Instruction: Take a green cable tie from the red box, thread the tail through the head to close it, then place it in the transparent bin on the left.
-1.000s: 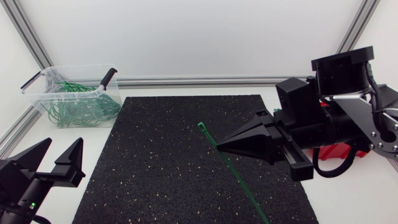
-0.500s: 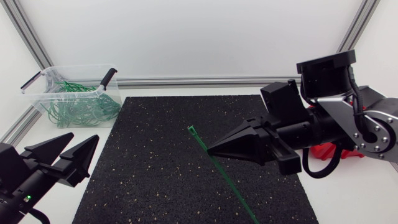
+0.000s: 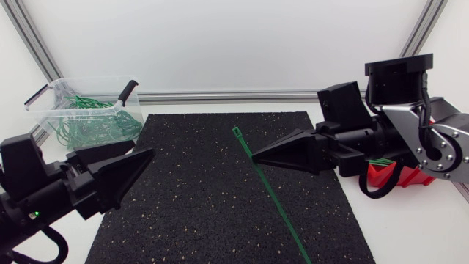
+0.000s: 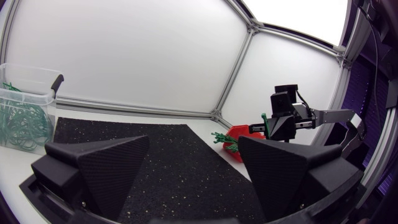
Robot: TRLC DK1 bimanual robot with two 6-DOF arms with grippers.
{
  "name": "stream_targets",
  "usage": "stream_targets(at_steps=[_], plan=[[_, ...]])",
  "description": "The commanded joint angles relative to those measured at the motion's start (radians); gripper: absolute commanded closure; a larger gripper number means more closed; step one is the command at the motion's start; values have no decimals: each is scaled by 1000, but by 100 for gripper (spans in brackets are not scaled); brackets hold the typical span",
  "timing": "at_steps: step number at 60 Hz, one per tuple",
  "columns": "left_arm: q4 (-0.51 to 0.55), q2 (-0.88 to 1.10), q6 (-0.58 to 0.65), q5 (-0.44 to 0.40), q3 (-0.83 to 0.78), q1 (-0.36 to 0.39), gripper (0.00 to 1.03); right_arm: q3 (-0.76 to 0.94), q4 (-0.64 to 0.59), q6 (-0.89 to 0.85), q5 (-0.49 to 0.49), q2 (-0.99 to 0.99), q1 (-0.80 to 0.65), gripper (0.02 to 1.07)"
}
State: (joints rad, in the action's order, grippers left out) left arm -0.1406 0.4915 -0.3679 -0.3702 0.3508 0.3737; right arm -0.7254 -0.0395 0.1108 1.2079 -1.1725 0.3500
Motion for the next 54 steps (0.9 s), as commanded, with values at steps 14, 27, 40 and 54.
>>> stream_targets(at_steps=[14,27,40,54], plan=[[-53,294,-77,-56,191,152,4,0,61,113,28,-12,-39,101],[-117,421,-124,-168,261,157,5,15,174,213,30,-26,-40,101],[-202,490,-174,-188,280,222,6,12,210,251,30,-53,-42,101],[-260,558,-206,-205,321,266,7,11,213,259,32,-67,-43,101]])
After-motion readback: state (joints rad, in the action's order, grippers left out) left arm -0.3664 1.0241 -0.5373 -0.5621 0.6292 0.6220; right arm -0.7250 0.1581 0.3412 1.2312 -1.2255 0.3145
